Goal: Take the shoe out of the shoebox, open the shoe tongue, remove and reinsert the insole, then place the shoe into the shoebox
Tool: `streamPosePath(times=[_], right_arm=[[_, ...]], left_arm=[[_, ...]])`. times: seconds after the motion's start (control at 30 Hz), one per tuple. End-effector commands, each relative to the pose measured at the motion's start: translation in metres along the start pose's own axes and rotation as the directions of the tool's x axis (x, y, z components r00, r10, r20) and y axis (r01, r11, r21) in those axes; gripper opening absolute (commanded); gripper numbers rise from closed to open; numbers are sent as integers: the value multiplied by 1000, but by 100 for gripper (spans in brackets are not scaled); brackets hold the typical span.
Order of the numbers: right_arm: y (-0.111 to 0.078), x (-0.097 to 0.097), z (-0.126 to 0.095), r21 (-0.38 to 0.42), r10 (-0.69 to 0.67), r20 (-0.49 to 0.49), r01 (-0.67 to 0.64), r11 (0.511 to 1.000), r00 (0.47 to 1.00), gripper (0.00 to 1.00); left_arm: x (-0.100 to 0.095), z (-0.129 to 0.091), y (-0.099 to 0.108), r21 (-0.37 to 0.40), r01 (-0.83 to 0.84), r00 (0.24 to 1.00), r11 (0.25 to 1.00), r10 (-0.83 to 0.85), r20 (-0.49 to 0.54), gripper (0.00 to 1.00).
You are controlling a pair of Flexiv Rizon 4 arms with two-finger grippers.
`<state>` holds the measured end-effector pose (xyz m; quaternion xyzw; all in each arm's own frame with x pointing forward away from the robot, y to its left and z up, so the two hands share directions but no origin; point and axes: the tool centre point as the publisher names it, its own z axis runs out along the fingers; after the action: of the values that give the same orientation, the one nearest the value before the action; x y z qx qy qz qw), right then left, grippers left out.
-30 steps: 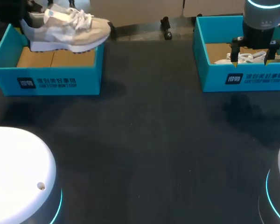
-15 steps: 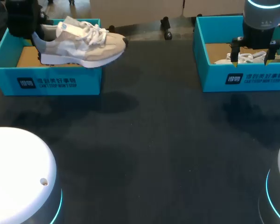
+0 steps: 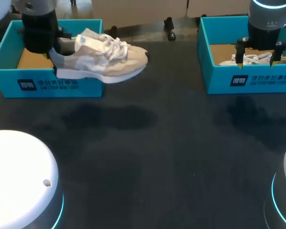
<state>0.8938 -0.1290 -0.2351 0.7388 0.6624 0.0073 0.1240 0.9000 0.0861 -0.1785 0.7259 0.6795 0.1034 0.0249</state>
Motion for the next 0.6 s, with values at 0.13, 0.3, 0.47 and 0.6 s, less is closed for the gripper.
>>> streamPosePath(times=[0.13,0.3,0.47,0.6], right_arm=[[-1,0,1,-2,0,-1,0,1000,1000,100],[-1,0,1,-2,0,-1,0,1000,1000,100],[-1,0,1,-2,0,-1,0,1000,1000,100],[-1,0,1,-2,0,-1,0,1000,1000,100]], left_arm=[[-25,-5,-30,-9,-16,1000,1000,16,-13,0],[-44,-5,-47,-11,18,999,1000,-18,-34,0],[-64,-5,-63,3,40,998,999,-39,-39,0],[-79,-3,-77,-4,56,998,998,-56,-37,0]])
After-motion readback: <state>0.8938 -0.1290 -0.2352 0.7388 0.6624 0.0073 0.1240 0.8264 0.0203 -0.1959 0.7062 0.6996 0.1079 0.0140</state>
